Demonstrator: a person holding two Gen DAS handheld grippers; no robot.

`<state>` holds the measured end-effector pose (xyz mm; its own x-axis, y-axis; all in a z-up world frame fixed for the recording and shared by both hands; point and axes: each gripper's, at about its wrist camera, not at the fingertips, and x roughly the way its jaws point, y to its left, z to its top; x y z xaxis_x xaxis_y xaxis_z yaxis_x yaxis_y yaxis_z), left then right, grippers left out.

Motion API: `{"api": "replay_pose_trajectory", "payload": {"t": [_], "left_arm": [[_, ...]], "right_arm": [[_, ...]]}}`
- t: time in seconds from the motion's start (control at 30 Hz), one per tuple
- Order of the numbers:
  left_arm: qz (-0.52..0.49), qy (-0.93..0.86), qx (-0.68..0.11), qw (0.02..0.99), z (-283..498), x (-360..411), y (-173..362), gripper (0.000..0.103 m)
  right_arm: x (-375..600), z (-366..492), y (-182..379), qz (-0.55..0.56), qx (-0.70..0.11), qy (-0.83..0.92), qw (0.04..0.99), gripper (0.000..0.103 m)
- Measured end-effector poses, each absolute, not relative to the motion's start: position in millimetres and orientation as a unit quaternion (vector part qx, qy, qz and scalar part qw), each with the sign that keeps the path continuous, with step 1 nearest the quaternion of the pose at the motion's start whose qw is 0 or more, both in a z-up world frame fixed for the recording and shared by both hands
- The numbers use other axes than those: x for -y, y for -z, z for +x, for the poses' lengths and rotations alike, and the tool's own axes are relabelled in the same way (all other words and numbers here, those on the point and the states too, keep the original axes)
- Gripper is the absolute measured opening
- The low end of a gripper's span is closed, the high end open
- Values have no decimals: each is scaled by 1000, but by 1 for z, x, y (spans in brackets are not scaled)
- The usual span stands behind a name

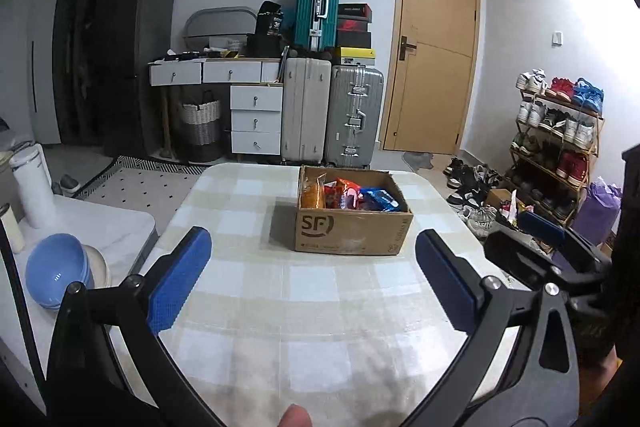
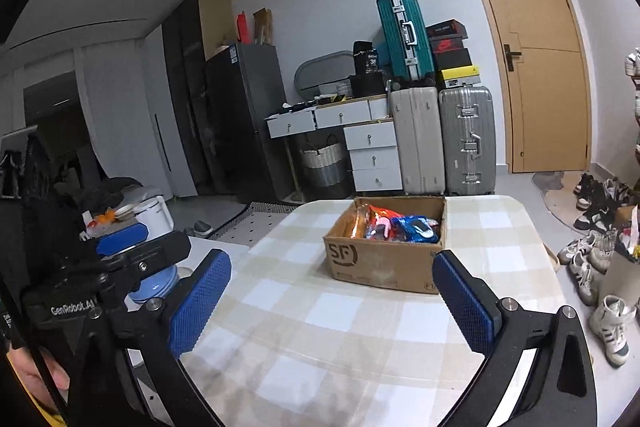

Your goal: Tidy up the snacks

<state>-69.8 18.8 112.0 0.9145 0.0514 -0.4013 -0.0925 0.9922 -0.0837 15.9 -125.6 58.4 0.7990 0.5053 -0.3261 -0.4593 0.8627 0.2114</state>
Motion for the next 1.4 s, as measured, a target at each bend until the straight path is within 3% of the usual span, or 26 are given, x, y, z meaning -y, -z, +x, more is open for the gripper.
{"api": "replay_pose_trajectory", "payload": {"t": [0.47,1.4], "left_arm": [[-13,-58,-234,970,8,1,-56,102],[3,-59,-212,976,30,11,-29,102]], "right_arm": [[137,65,9,63,-221,-228,946,102],[139,55,12,50,-210,-224,950,102]]}}
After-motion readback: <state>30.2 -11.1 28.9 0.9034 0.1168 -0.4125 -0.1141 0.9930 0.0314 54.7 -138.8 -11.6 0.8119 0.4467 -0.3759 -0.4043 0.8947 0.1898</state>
